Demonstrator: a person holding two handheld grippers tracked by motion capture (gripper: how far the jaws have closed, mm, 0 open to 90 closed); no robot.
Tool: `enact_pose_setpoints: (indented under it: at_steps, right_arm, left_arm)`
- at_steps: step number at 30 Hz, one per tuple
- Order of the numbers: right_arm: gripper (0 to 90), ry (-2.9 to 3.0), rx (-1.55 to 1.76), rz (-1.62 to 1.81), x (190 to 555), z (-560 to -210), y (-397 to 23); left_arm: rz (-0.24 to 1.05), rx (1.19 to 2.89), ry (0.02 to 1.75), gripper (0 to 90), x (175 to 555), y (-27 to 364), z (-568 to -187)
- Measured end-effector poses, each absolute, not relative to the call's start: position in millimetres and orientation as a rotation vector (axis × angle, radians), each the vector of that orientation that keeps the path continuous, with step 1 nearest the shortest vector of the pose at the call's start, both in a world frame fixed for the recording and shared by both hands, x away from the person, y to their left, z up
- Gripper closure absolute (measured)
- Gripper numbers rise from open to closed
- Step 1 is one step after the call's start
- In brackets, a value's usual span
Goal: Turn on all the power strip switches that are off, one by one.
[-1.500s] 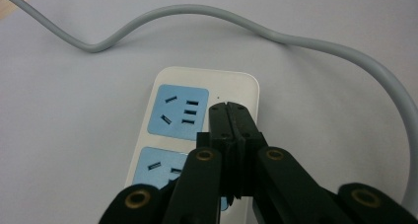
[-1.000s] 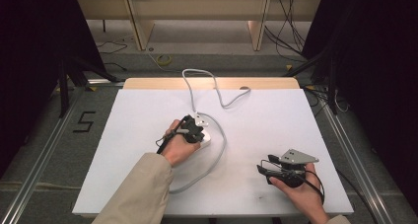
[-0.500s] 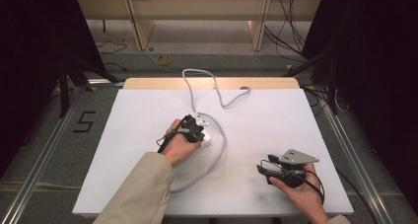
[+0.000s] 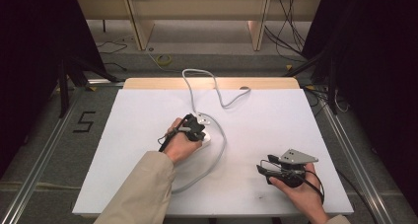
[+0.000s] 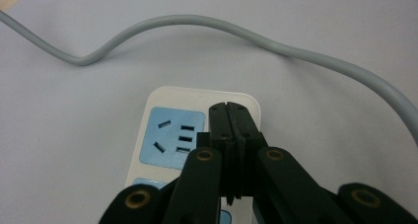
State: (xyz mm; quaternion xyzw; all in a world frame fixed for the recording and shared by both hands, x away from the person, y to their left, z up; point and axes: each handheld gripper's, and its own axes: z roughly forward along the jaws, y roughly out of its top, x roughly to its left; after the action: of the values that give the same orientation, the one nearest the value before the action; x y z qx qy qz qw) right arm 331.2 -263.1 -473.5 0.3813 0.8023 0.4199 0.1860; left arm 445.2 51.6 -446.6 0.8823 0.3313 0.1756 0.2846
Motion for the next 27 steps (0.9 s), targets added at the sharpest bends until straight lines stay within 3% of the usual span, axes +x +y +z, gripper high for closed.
enact_pose_setpoints:
  at_steps: [27]
  right_arm:
    - [42.0, 2.26, 1.074, 1.182, 331.0, -473.8, -262.9]
  left_arm:
    - [0.416, 2.379, 0.88, 89.8, 447.6, 54.1, -449.4]
